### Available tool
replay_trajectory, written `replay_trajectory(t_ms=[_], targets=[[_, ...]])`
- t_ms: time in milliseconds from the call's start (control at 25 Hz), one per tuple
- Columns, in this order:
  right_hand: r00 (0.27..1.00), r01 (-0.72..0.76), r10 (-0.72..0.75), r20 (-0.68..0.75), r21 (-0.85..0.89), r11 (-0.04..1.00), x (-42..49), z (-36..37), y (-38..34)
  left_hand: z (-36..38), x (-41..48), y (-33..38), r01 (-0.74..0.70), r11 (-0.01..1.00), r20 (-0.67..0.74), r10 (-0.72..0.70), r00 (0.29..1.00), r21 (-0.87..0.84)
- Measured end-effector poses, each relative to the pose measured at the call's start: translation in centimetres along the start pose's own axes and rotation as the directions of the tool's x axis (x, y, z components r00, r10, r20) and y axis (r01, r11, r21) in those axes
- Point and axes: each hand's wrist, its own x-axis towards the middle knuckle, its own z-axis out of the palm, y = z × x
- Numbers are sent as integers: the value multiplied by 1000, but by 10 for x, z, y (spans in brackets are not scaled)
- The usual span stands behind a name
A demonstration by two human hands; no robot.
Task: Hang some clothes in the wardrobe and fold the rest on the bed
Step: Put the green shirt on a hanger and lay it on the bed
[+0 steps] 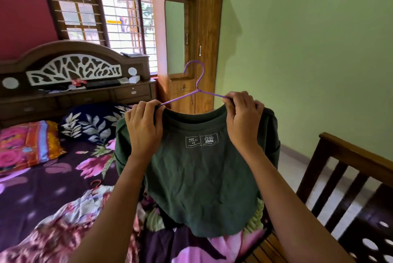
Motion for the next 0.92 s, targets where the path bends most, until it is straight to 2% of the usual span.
replay_trajectory(t_ms=[240,520,680,920], targets=[[994,-43,19,105,230,972,-38,-45,-84,-129,-35,2,15,986,-20,-12,1000,168],[985,-41,-38,166,449,892,-56,-36,-194,-255,-39,-35,67,923,-86,-37,996,380],[980,-32,-86,182,561,827,-71,-14,-249,-302,-49,-72,95,889,-112,-50,992,447],[973,6,-136,189,563,826,-90,44,-315,-328,-65,-159,144,873,-105,-107,989,466]])
